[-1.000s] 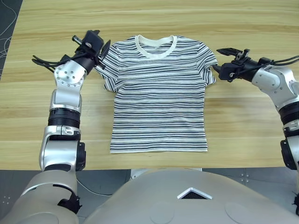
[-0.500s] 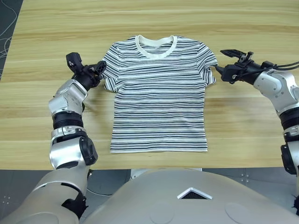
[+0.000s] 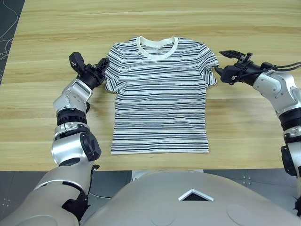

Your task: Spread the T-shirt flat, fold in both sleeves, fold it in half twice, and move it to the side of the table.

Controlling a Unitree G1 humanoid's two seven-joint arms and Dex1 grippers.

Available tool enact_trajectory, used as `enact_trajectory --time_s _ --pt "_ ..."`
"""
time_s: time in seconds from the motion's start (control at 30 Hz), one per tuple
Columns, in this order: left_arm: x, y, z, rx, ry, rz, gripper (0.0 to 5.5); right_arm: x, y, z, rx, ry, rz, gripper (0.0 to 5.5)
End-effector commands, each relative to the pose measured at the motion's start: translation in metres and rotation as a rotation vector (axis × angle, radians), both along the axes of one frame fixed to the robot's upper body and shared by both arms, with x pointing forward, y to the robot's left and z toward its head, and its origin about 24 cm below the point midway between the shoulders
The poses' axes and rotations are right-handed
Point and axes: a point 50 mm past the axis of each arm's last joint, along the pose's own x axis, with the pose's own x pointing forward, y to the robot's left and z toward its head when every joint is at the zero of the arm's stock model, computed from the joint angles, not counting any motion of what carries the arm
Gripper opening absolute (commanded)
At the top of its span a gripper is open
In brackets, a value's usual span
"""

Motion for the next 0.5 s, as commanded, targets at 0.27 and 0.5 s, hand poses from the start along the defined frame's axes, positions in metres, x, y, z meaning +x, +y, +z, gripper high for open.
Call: enact_trajectory --time_s 0.27,0.5 --pt "-0.051 -0.014 -0.047 0.050 0.291 -0.105 2.65 0.000 0.006 -0.002 0.014 0.018 0.002 2.66" --pt "-0.055 -0.018 -0.041 0.036 0.287 -0.113 2.65 0.000 0.008 -0.003 0.014 0.028 0.007 2.66"
